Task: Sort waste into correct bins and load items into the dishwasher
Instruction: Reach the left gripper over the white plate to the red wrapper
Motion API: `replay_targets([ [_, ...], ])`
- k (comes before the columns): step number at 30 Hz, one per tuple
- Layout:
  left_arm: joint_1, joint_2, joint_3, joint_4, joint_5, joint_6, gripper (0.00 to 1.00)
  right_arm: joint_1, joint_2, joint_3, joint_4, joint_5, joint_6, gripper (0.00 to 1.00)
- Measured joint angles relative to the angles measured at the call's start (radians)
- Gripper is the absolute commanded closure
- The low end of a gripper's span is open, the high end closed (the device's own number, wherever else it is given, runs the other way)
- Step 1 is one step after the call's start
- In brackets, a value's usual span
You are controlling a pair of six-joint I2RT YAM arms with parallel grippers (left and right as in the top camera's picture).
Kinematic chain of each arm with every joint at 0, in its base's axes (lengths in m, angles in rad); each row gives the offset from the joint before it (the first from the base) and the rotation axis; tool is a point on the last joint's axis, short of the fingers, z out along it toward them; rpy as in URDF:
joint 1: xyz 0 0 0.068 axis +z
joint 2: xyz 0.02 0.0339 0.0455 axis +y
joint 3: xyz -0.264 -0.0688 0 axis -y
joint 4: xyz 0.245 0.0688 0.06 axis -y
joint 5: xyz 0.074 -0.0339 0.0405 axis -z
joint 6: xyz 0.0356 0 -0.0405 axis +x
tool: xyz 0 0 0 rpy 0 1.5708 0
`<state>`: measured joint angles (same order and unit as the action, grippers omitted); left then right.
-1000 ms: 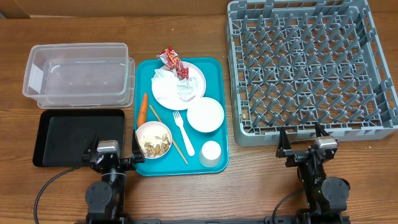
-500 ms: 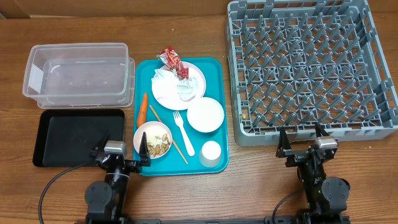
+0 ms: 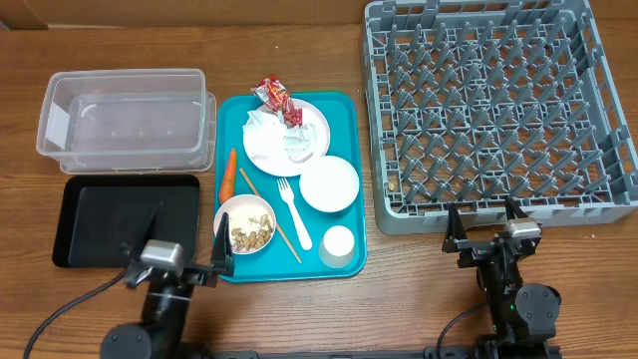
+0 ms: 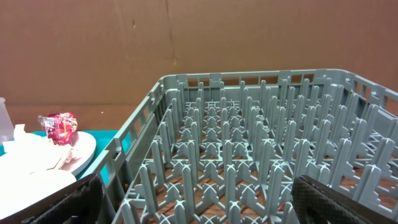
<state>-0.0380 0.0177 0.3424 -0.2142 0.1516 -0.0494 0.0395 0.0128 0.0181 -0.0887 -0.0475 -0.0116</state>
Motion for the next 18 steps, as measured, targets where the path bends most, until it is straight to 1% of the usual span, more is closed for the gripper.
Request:
replay_targets([
  [4,0.0,0.06,0.09,-0.029,0.015,-0.003,0.0,0.0,0.0,0.0,0.001,0.0,0.0,0.0],
  [8,0.0,0.18,0.204,-0.104,0.037,-0.003,0.0,0.0,0.0,0.0,0.0,0.0,0.0,0.0],
  [13,0.0,0.402,0.402,-0.213,0.068,-0.003,0.0,0.0,0.0,0.0,0.0,0.0,0.0,0.0],
  [18,0.0,0.651,0.636,-0.335,0.089,-0.003,0.0,0.0,0.0,0.0,0.0,0.0,0.0,0.0],
])
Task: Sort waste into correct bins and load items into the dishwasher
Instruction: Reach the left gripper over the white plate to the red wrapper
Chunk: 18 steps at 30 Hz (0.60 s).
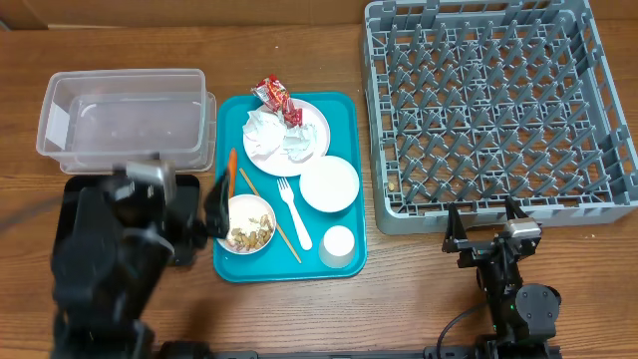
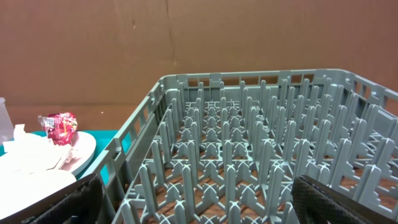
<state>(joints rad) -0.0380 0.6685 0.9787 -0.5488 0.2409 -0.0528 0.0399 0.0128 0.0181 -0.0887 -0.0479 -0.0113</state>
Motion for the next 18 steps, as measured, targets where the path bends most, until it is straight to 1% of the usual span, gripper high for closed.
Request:
replay_targets([
  [4,-0.002,0.198,0.195,-0.116,0.007,0.0,0.0,0.0,0.0,0.0,0.0,0.0,0.0,0.0],
  [10,-0.029,0.492,0.468,-0.352,0.008,0.0,0.0,0.0,0.0,0.0,0.0,0.0,0.0,0.0],
  [14,-0.049,0.665,0.557,-0.471,0.003,0.0,0.0,0.0,0.0,0.0,0.0,0.0,0.0,0.0],
  [18,-0.061,0.801,0.564,-0.494,0.002,0.0,0.0,0.0,0.0,0.0,0.0,0.0,0.0,0.0],
])
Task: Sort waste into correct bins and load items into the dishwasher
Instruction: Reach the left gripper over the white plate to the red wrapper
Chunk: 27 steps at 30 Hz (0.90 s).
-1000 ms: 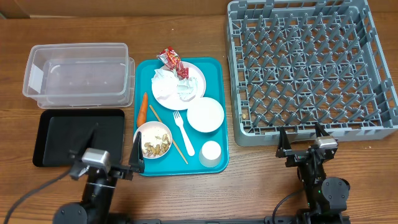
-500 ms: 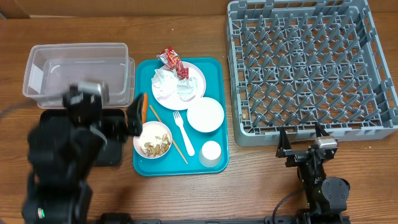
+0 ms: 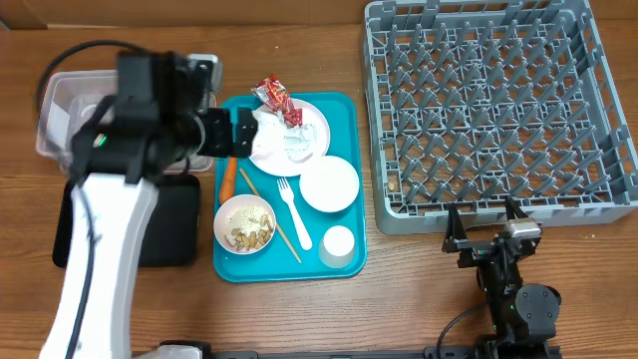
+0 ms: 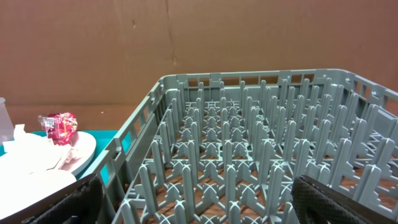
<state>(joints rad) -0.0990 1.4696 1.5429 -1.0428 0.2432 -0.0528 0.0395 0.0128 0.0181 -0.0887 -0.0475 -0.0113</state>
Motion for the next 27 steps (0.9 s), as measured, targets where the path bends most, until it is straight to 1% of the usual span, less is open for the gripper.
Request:
replay_targets([
  [6,-0.001,0.144,0.0,0.014,0.025,-0.009,0.0,0.0,0.0,0.0,0.0,0.0,0.0,0.0],
  [12,-0.002,0.22,0.001,0.045,0.104,-0.105,0.0,0.0,0.0,0.0,0.0,0.0,0.0,0.0],
  [16,-0.022,0.235,0.001,0.098,0.098,-0.133,0.0,0.0,0.0,0.0,0.0,0.0,0.0,0.0],
  [20,-0.073,0.235,0.001,0.166,0.017,-0.146,0.0,0.0,0.0,0.0,0.0,0.0,0.0,0.0],
  [27,-0.177,0.235,0.001,0.286,-0.235,-0.155,0.0,0.0,0.0,0.0,0.0,0.0,0.0,0.0],
])
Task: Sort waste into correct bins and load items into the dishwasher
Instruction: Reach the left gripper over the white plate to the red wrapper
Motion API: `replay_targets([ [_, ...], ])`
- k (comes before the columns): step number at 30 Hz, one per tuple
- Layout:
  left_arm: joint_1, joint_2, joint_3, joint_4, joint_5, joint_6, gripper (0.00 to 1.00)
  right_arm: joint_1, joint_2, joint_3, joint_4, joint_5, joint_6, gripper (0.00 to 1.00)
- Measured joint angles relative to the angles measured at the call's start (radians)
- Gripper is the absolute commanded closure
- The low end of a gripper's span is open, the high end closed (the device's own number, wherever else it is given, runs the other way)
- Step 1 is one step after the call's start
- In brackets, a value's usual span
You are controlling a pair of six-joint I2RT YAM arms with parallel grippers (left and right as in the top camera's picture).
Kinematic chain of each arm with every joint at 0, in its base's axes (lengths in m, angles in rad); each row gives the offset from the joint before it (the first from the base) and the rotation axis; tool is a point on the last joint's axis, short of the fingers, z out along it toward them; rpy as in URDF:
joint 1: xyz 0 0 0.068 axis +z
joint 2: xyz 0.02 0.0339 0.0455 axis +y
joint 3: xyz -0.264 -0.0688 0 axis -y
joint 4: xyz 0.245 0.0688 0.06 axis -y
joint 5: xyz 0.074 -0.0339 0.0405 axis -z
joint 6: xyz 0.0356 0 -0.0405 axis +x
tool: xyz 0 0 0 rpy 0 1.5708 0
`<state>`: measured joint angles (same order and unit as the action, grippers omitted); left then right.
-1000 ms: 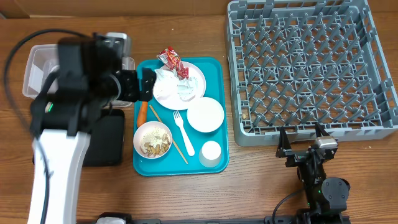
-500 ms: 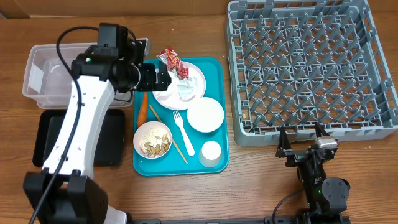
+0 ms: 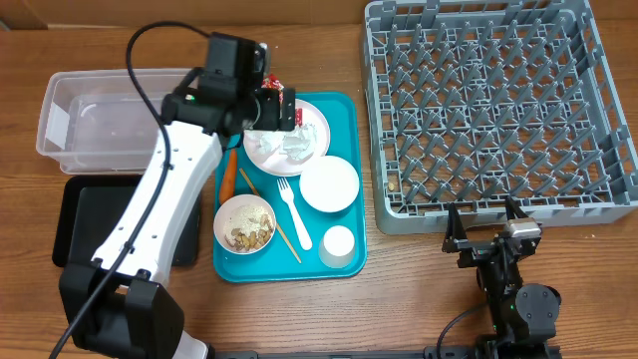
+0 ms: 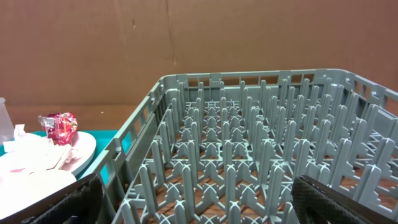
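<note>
My left gripper point(image 3: 273, 107) reaches over the far end of the teal tray point(image 3: 348, 130), its fingers spread open over the red wrapper point(image 3: 295, 115), which is mostly hidden beneath it. The wrapper point(image 4: 57, 124) shows whole in the right wrist view, at the far rim of the plate of crumpled napkins point(image 3: 291, 142). On the tray also lie a small white plate point(image 3: 329, 184), a bowl of food scraps point(image 3: 244, 224), a white fork point(image 3: 294, 214), a carrot point(image 3: 229, 176) and a white cup point(image 3: 338, 245). The grey dish rack point(image 3: 498, 100) stands at the right. My right gripper point(image 3: 488, 225) rests open before its near wall.
A clear plastic bin point(image 3: 120, 120) stands at the far left, with a black tray point(image 3: 90, 214) in front of it; my left arm crosses over both. A thin wooden stick point(image 3: 269, 214) lies beside the fork. The rack point(image 4: 249, 155) fills the right wrist view.
My left gripper has moved right and farther back, from beside the carrot at the tray's left edge to over the red wrapper. The right arm has not moved.
At first both arms rested at the table's front edge. Then my left arm stood over the black tray, then its open gripper was at the tray's left edge near the napkin plate. Now it is over the red wrapper. Nothing on the tray has shifted.
</note>
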<state>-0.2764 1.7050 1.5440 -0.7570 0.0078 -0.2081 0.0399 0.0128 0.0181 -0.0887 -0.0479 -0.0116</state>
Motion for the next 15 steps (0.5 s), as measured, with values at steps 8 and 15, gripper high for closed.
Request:
replay_targets([
  [8,-0.012,0.003,0.001,0.154,-0.092,0.0,0.0,0.0,0.0,0.0,0.0,0.0,0.0,0.0],
  [15,-0.012,0.085,0.008,0.238,-0.103,0.001,0.0,0.0,0.0,0.0,0.0,0.0,0.0,0.0],
])
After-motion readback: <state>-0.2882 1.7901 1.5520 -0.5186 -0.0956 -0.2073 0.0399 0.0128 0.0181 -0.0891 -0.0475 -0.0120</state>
